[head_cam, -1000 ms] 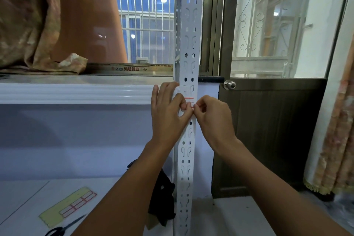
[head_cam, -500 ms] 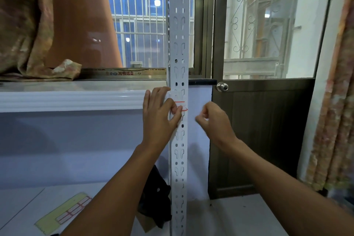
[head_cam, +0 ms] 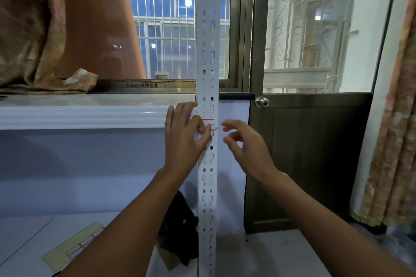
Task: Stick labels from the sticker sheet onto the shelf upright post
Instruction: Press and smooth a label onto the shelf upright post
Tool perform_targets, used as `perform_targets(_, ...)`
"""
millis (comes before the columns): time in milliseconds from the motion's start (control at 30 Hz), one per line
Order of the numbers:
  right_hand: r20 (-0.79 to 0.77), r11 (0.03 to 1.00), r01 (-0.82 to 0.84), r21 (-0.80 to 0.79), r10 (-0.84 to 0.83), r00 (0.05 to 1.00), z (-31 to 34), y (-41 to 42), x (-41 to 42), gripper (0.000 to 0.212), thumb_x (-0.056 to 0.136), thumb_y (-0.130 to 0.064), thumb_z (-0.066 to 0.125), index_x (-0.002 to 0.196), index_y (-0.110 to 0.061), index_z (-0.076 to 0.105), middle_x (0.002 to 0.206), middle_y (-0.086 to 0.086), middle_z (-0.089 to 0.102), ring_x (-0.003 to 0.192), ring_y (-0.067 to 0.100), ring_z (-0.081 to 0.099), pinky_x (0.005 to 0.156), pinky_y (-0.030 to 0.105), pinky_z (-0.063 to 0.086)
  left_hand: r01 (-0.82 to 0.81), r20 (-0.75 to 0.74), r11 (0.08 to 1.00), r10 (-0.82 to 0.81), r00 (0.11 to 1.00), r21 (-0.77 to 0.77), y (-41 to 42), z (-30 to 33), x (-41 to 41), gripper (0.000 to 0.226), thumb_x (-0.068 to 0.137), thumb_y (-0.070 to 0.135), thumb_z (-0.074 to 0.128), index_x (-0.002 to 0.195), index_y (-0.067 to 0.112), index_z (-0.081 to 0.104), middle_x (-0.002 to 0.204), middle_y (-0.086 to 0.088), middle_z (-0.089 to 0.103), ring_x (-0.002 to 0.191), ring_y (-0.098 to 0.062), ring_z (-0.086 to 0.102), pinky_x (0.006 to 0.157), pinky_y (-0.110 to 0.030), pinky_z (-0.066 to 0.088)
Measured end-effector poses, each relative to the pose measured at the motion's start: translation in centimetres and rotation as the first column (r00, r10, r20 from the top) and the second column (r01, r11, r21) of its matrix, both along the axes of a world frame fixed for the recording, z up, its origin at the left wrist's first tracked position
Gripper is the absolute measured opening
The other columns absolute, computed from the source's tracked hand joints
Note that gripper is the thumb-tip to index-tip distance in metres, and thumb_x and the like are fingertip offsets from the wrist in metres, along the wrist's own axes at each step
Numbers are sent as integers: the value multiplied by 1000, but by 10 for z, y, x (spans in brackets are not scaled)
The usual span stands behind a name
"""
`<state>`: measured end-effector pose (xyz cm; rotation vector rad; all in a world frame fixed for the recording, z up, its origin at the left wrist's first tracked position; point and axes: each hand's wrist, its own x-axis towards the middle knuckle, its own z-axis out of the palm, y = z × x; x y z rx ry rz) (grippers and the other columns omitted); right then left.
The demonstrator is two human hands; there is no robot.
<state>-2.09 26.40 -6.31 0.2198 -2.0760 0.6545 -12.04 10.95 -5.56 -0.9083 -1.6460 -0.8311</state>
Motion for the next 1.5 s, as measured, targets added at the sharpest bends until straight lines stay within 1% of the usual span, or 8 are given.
perform_targets(133,-143,994,9,107,6,990,12,-20,-5,15,98,-13,63,112,-13,70,102,1,67,87,10,64,79,20,53,-8,10,1000,8,1000,2,1,0,1,25,94,35,57,76,18,53,132,-4,58,133,-24,49,123,-46,17)
perform_targets(300,-167,965,87,249,-46,985,9,-13,-18,9,98,-12,63,105,-8,67,98,4,65,85,16,64,75,34,57,-7,8,1000,7,1000,-4,0,0,-2,24,93,31,63,76,17,55,133,-3,58,133,-23,48,124,-45,16)
perform_targets(733,-225,972,113,204,-65,972,4,-12,-28,7,97,-8,63,100,-4,68,94,6,66,83,12,61,74,16,48,-7,-36,999,9,999,35,3,-4,-5,26,93,29,63,74,16,53,131,-7,59,131,-26,50,122,-49,20)
perform_targets(900,-264,953,143,267,-71,962,-4,-12,-31,7,97,-5,62,102,-1,65,97,11,65,87,17,63,79,24,54,-18,-37,999,20,999,51,6,-5,-2,26,92,29,63,76,23,43,131,-7,60,133,-25,49,124,-48,18)
perform_targets(1133,-140,995,17,-97,-31,990,-4,-16,-32,12,98,-22,64,97,-20,52,84,-7,61,76,11,62,67,24,53,11,-31,1000,-10,999,23,1,-4,-5,23,93,29,64,76,20,51,133,-8,58,134,-27,49,123,-49,20)
perform_targets(1333,-233,991,81,107,-54,971,-4,-15,-29,8,97,-11,65,105,-11,66,98,-4,67,86,-1,60,80,15,52,7,-25,999,-6,1000,53,5,-5,-6,24,94,32,62,77,17,55,134,-8,59,133,-27,50,120,-52,24)
perform_targets(1400,-255,986,94,138,-56,965,-7,-17,-27,10,97,-9,64,106,-7,67,100,2,69,90,3,61,82,11,50,1,-38,998,1,999,59,5,-6,-7,25,93,30,64,75,17,53,134,-8,59,133,-27,49,121,-51,22)
perform_targets(1500,-284,983,122,135,-79,956,-10,-21,-31,10,98,-7,61,106,-4,67,99,6,68,89,12,63,80,20,52,0,-49,998,3,999,68,5,-6,-7,24,92,29,65,75,16,54,133,-7,60,133,-26,49,124,-46,18)
